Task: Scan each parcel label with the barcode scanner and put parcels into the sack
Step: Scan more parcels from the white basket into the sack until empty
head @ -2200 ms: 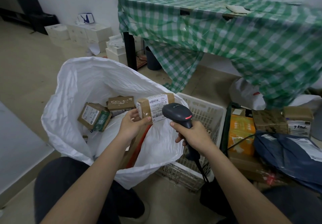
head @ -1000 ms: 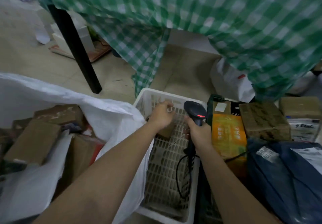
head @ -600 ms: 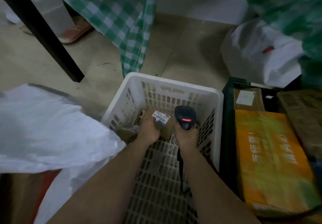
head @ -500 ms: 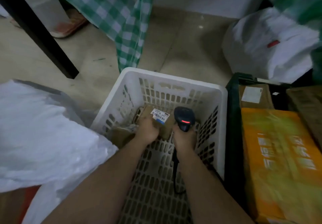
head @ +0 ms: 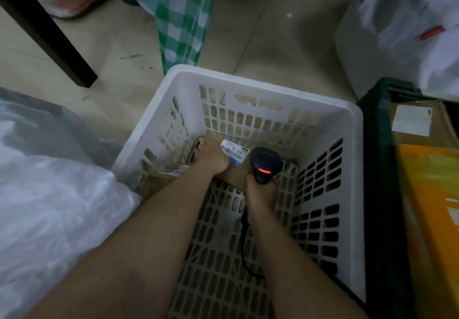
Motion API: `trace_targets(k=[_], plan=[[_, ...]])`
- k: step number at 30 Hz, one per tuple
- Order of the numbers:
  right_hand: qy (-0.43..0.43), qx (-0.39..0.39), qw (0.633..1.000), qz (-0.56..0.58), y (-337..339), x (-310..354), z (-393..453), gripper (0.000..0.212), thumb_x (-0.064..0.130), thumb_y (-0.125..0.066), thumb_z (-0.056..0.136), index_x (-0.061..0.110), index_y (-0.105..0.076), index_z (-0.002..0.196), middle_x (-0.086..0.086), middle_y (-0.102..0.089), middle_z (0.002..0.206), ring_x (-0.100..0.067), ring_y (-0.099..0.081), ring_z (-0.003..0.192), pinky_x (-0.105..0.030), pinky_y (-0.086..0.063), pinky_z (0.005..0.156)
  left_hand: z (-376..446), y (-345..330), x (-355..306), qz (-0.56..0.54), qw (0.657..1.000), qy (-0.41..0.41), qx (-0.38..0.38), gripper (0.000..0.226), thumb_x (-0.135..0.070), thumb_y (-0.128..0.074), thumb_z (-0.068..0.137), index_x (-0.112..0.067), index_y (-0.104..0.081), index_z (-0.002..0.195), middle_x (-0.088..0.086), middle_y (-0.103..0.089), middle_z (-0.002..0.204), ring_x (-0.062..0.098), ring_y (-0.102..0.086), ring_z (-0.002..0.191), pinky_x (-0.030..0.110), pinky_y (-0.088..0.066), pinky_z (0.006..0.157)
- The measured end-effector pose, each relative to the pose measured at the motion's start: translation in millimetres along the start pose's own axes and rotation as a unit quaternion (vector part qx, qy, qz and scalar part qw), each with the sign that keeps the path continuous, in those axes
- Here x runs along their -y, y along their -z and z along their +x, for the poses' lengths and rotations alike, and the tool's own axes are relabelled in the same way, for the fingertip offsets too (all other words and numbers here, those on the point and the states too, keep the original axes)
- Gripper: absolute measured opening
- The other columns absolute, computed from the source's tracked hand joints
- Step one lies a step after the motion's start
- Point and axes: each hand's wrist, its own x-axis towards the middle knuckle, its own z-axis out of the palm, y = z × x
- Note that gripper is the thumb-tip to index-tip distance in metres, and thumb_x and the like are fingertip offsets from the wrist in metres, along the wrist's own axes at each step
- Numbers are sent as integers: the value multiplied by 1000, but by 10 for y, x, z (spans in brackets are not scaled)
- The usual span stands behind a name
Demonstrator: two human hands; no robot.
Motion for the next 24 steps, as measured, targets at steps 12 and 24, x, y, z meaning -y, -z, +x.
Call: trace_targets(k=[12, 24], plan=[[78, -73, 989, 107, 190, 376, -494, 20, 5, -63, 87, 18, -51, 78, 2, -53, 71, -15, -51, 69, -27, -37, 64, -606, 418, -235, -213, 971, -60, -93, 49, -34, -68, 84, -28, -34, 119, 7, -42, 129, 27, -39, 125, 43, -40, 101], [314, -37, 945, 85, 1286, 1533, -1814, 33, 22, -74, 83, 11, -66, 112, -2, -70, 104, -11, -63, 97, -22, -43, 81, -2525, 1112, -937, -313, 919, -209, -115, 66, -25, -59, 94, -19, -20, 145, 7, -43, 141, 26, -43, 130, 45, -37, 109]])
